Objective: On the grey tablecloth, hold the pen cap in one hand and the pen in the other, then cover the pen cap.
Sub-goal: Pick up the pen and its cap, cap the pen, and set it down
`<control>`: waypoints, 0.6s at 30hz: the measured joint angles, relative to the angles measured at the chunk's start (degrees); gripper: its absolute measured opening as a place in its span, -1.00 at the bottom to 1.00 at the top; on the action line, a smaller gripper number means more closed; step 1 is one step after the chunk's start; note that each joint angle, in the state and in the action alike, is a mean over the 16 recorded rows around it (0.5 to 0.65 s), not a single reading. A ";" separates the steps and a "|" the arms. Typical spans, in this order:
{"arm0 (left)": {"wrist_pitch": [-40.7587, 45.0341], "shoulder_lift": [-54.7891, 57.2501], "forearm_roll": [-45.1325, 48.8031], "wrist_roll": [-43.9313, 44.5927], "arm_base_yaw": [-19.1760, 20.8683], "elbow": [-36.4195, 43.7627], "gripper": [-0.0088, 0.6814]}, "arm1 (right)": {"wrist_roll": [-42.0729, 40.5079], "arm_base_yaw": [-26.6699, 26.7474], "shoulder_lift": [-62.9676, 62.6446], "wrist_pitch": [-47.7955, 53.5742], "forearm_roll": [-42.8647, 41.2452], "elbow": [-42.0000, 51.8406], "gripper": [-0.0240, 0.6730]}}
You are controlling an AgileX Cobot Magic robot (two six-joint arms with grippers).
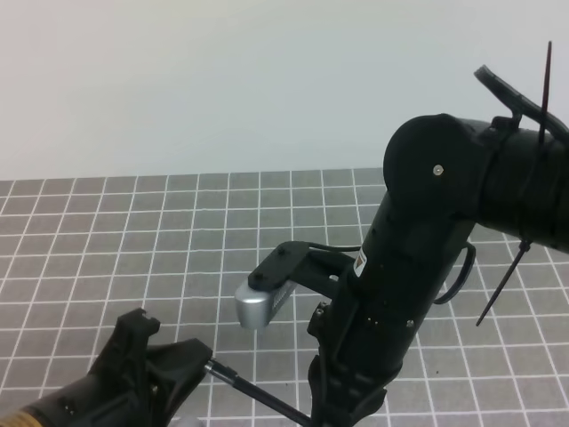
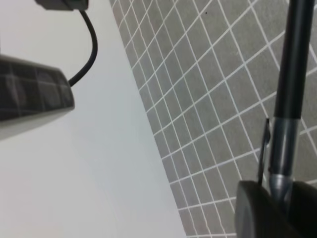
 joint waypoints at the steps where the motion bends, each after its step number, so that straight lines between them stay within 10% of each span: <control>1: 0.01 0.00 -0.07 -0.23 0.02 0.00 -0.97 | 0.18 0.00 0.04 -0.24 -0.47 -0.09 -0.75; 18: 0.60 0.00 -0.63 -5.38 -0.50 -0.07 -0.16 | 3.76 0.00 0.13 -0.23 -4.45 -1.06 -0.77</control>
